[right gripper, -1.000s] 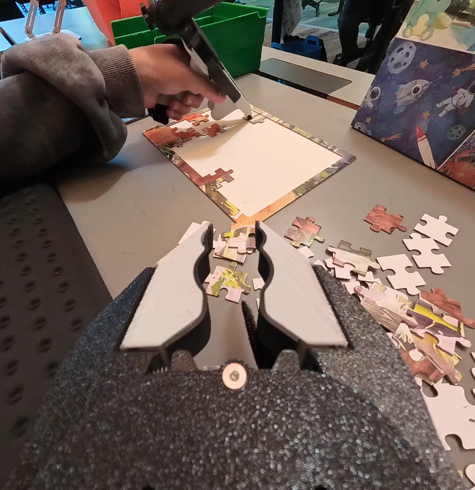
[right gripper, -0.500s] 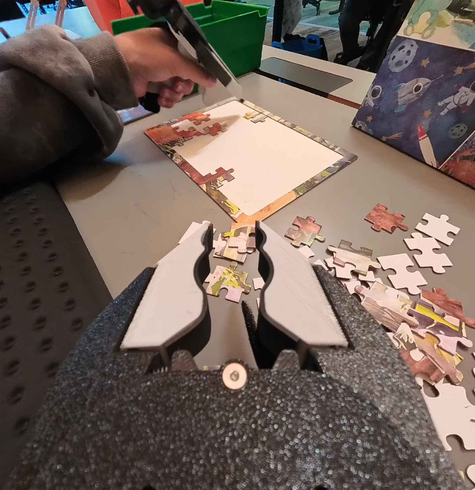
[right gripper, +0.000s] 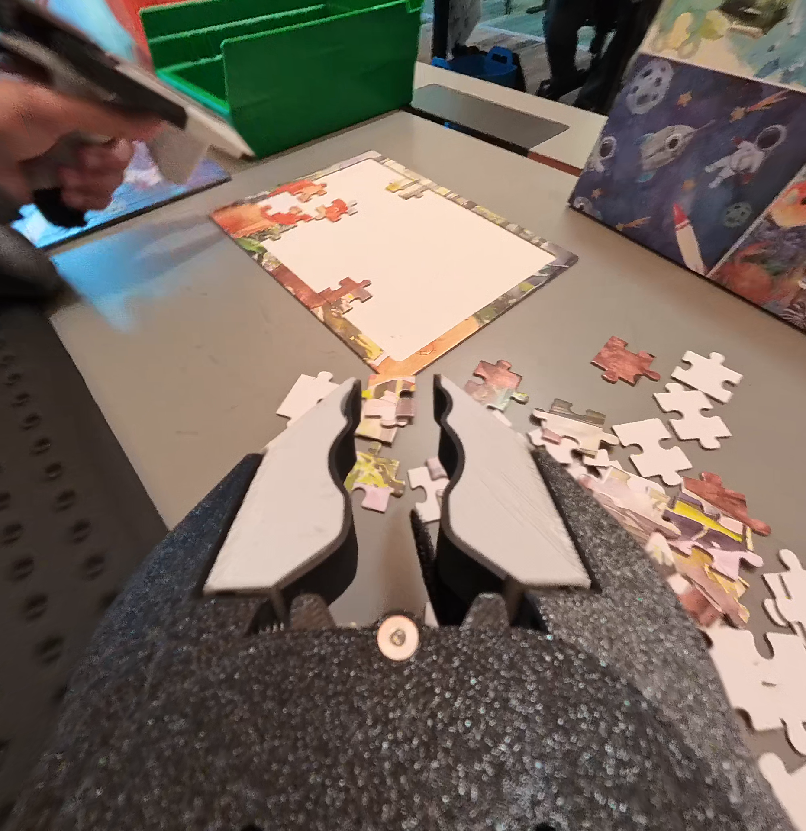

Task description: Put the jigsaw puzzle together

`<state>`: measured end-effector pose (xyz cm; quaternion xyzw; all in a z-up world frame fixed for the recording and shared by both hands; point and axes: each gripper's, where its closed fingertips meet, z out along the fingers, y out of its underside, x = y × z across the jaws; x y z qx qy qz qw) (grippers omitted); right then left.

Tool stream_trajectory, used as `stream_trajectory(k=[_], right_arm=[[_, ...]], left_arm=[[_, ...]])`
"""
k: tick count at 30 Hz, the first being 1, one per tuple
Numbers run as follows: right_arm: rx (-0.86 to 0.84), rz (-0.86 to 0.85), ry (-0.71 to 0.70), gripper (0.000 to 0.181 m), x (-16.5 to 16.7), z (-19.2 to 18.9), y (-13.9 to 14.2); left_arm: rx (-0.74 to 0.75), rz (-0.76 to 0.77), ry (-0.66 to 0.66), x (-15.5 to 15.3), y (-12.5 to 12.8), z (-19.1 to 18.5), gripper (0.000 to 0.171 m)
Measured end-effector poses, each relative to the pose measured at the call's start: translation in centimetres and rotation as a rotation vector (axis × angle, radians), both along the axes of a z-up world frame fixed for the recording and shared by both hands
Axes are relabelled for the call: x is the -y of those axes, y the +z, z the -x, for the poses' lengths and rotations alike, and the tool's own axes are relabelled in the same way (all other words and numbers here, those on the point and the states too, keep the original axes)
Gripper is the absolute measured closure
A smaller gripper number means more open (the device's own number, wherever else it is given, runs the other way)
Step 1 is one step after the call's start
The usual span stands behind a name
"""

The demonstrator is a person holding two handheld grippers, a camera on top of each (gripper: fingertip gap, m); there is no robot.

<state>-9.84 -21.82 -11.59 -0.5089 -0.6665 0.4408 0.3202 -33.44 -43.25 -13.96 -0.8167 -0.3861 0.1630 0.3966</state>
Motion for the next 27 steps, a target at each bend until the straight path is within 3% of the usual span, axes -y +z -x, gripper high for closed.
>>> stream_trajectory(k=[3, 5, 8, 10, 16, 19, 22, 27], right_arm=[[-0.037, 0.067, -0.063, 0.149, -2.0, -0.4, 1.1], [-0.032, 0.026, -0.155, 0.149, -4.8, -1.0, 1.0], [-0.009, -0.071, -0.252, 0.149, -8.3, -2.1, 0.3], [0.002, -0.098, -0.292, 0.150, -9.7, -2.5, 0.0], [0.069, -0.071, -0.312, 0.151, -10.5, -2.2, -1.2], [0.185, -0.051, -0.181, 0.151, -8.2, -1.5, -2.9], [0.301, -0.033, 0.064, 0.151, -2.6, -1.2, -4.3], [0.341, -0.142, 0.173, 0.151, 2.0, 0.7, -5.9]], left_arm=[[-0.050, -0.129, -0.070, -2.2, 1.6, -4.1, 0.150], [-0.134, -0.177, -0.109, -3.7, 2.1, -6.0, 0.150], [-0.249, -0.097, -0.129, -4.6, 1.9, -6.5, 0.150], [-0.305, -0.139, -0.157, -5.1, 3.1, -6.8, 0.150], [-0.225, -0.137, -0.193, -5.2, 1.6, -7.2, 0.150], [-0.224, -0.143, -0.187, -5.0, 1.7, -7.1, 0.151], [-0.208, -0.133, -0.195, -5.1, 1.2, -7.2, 0.151], [-0.187, -0.123, -0.204, -5.1, 0.7, -7.3, 0.151]])
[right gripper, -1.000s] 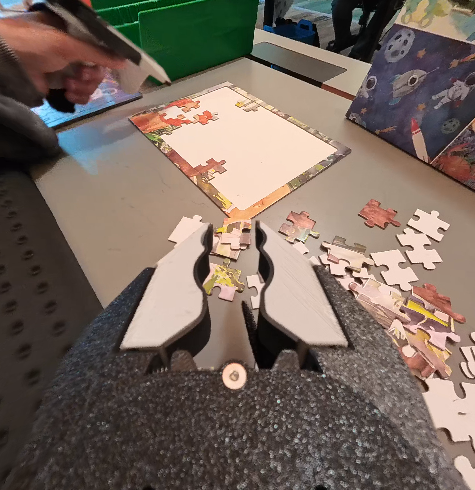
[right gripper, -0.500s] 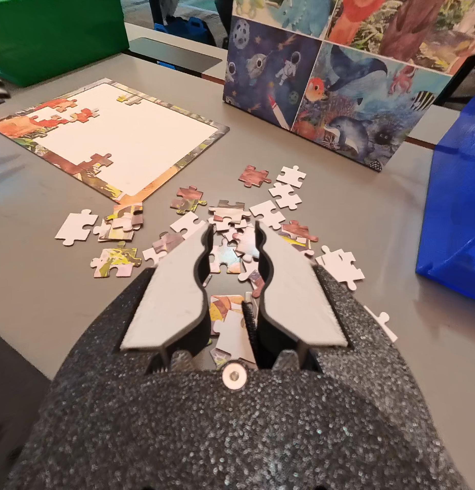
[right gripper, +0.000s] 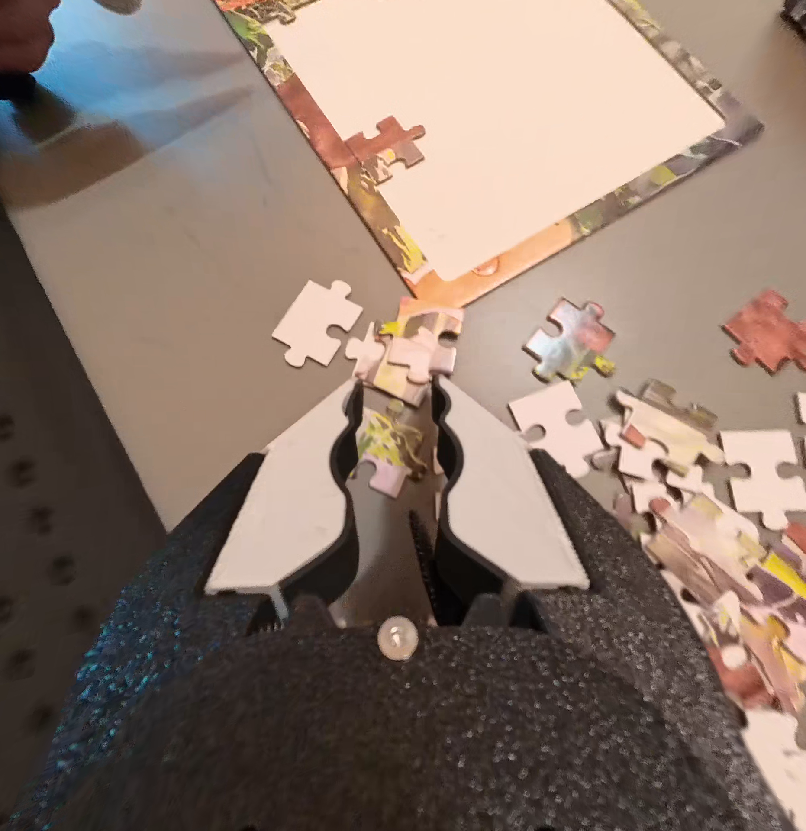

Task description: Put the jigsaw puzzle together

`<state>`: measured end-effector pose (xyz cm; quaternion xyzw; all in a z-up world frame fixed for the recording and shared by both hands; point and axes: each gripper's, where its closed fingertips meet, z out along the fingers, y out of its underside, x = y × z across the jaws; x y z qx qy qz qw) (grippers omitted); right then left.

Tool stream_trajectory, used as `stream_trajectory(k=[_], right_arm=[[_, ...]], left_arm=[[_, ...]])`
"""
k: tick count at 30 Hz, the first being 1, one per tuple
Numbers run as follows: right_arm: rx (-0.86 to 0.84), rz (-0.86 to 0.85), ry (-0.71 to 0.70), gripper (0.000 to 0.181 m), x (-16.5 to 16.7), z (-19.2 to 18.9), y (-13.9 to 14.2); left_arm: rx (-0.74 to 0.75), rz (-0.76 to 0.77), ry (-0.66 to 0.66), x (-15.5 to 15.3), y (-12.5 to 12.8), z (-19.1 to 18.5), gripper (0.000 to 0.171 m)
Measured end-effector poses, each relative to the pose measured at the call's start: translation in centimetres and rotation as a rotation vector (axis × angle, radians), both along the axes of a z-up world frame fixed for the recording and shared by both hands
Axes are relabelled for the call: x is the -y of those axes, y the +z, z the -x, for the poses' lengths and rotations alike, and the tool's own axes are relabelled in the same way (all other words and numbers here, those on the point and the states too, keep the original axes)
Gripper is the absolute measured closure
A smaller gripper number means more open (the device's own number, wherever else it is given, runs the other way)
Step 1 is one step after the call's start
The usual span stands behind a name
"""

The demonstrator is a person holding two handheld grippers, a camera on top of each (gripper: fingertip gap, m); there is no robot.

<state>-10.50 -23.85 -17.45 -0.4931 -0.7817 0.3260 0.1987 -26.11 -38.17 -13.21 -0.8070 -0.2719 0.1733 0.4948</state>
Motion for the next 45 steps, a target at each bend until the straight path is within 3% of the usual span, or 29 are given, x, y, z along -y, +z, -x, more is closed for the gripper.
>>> stream_trajectory(k=[5, 10, 16, 17, 18, 25, 30, 34, 39, 43, 45], right_arm=[[0.000, -0.023, -0.066, 0.146, -0.9, 2.0, -0.3], [0.046, 0.116, -0.054, 0.150, -0.5, 1.4, -0.5], [-0.023, 0.038, -0.107, 0.152, -2.7, 0.9, 0.5], [-0.043, 0.023, -0.108, 0.177, -3.1, 0.7, 0.8], [-0.072, 0.000, -0.123, 0.181, -3.7, 0.5, 1.1], [-0.034, -0.037, -0.176, 0.173, -5.6, -1.2, 0.5], [-0.024, 0.019, -0.028, 0.152, -2.3, -2.0, 1.1], [0.018, 0.035, 0.131, 0.147, 1.3, -3.6, 1.1], [0.063, -0.097, 0.111, 0.138, 1.3, -3.2, -0.6], [0.067, -0.067, 0.068, 0.141, 0.8, -2.7, -0.6], [0.048, -0.074, 0.066, 0.151, 0.5, -2.8, -0.3]], left_arm=[[0.014, 0.021, -0.006, -0.1, -0.5, -0.1, 0.151], [0.024, 0.025, -0.015, -0.2, -0.7, -0.1, 0.151], [0.030, 0.027, -0.018, -0.2, -0.8, -0.2, 0.151], [0.030, 0.027, -0.017, -0.2, -0.8, -0.1, 0.151], [0.030, 0.028, -0.017, -0.2, -0.8, -0.1, 0.151], [0.037, 0.036, -0.021, -0.3, -1.1, -0.2, 0.151], [0.043, 0.040, -0.020, -0.3, -1.2, -0.1, 0.151], [0.048, 0.041, -0.021, -0.3, -1.3, -0.1, 0.151], [0.050, 0.042, -0.024, -0.3, -1.3, -0.2, 0.151], [0.047, 0.039, -0.024, -0.3, -1.3, -0.2, 0.151], [0.046, 0.038, -0.023, -0.3, -1.2, -0.1, 0.152]])
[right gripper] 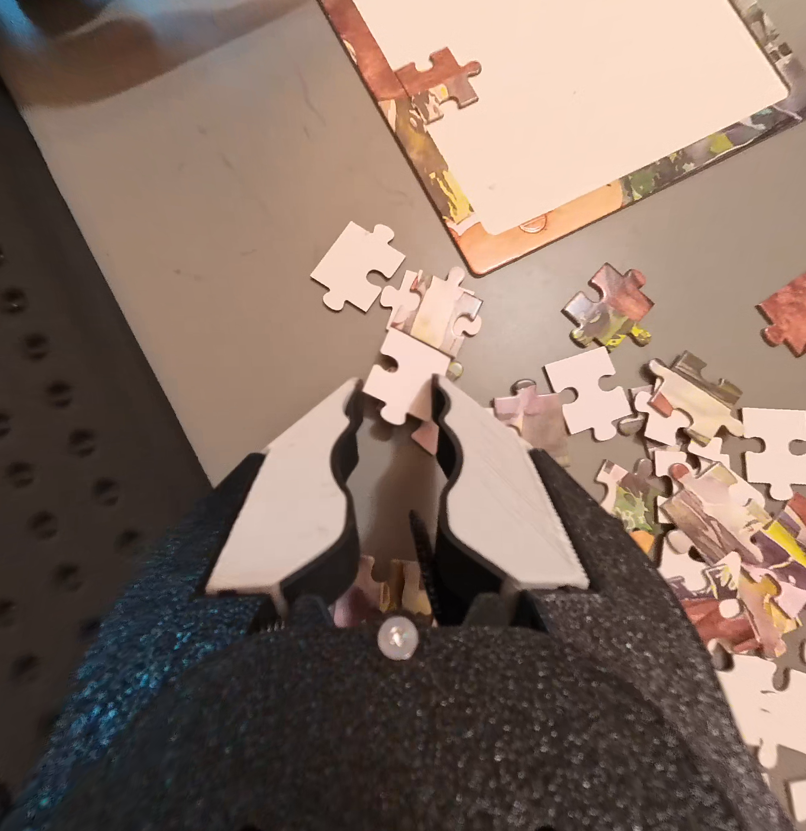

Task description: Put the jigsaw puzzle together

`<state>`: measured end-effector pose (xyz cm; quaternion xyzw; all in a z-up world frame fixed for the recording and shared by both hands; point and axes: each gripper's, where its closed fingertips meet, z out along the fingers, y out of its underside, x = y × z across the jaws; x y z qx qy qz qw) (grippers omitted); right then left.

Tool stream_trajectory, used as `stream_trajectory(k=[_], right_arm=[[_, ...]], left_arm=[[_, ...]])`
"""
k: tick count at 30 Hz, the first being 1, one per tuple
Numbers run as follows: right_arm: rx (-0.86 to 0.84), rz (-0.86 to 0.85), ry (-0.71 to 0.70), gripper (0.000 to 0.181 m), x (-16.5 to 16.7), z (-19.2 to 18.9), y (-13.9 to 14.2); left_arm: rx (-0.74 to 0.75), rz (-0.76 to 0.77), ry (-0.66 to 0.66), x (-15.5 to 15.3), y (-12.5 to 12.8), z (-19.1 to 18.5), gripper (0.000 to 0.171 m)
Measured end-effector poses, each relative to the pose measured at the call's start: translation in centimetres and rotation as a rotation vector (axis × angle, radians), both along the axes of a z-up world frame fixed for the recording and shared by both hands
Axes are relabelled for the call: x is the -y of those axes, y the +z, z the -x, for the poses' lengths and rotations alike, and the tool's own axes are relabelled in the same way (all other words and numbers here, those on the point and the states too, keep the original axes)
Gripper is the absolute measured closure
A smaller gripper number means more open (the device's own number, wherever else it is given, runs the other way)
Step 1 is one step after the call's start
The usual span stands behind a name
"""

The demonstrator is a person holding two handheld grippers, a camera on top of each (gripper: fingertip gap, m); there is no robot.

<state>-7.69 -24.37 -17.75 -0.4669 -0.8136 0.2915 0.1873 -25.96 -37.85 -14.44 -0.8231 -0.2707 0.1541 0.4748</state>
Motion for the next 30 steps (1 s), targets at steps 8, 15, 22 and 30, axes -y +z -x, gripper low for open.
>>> stream_trajectory(k=[8, 15, 22, 30], right_arm=[[-0.138, 0.108, -0.236, 0.179, -6.4, 0.0, 4.1], [-0.250, 0.091, -0.262, 0.144, -6.3, 0.8, 6.5], [0.025, 0.010, 0.219, 0.129, 4.1, 3.2, 1.6], [0.129, -0.072, 0.277, 0.139, 4.7, 4.0, -0.6]], left_arm=[[-0.005, -0.001, 0.000, 0.0, 0.1, 0.0, 0.152], [-0.008, 0.005, 0.000, 0.0, 0.0, 0.0, 0.152], [-0.022, 0.000, -0.011, -0.2, 0.3, -0.2, 0.152], [-0.057, -0.122, -0.100, -1.4, 2.6, -1.7, 0.151]])
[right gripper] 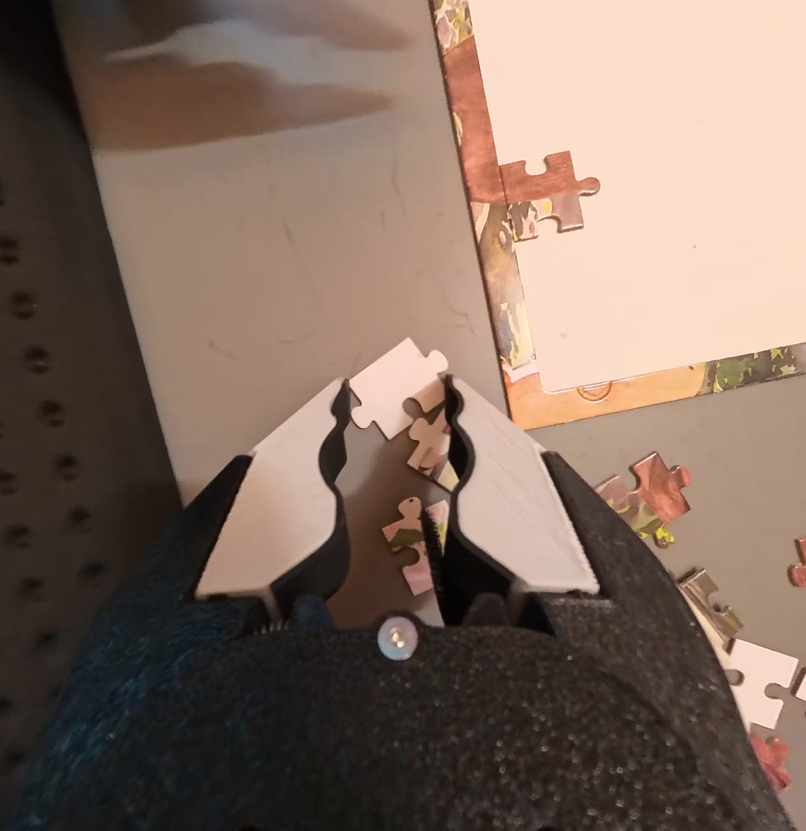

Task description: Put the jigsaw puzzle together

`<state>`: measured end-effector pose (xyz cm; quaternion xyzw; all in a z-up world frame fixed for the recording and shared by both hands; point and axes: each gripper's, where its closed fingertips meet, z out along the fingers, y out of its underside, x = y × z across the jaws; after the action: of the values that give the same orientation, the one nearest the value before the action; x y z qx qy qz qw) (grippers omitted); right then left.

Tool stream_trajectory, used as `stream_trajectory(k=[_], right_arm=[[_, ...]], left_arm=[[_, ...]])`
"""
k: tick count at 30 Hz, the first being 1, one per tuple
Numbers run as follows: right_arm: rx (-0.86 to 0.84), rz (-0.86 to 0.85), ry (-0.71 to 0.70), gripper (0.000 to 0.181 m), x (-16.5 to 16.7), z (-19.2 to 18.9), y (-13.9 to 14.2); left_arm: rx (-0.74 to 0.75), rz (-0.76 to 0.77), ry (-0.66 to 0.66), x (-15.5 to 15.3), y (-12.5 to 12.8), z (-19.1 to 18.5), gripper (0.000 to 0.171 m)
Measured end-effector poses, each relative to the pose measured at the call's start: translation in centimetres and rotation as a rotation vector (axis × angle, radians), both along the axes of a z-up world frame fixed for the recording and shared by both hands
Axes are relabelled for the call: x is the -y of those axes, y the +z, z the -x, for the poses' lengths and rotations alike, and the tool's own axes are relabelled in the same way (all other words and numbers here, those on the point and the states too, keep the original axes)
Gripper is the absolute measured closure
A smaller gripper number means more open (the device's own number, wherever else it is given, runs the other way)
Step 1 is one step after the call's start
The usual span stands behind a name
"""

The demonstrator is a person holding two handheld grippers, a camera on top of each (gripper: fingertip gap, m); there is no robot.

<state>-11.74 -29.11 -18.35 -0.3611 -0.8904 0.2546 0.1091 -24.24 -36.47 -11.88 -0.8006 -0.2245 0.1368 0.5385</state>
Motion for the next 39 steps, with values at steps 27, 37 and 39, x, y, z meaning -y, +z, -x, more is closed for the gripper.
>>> stream_trajectory(k=[27, 37, 39], right_arm=[[-0.049, -0.133, -0.054, 0.145, -1.6, 0.5, 0.1], [-0.420, -0.104, -0.020, 0.144, -0.9, 0.6, 4.3], [-0.496, -0.044, 0.009, 0.144, 0.0, 0.4, 6.0]], left_arm=[[0.429, -0.025, -0.384, -4.0, -1.7, -8.5, 0.141], [0.701, -0.065, -0.510, -7.1, -1.6, -11.6, 0.140], [0.719, -0.083, -0.551, -7.6, -1.2, -12.4, 0.141]])
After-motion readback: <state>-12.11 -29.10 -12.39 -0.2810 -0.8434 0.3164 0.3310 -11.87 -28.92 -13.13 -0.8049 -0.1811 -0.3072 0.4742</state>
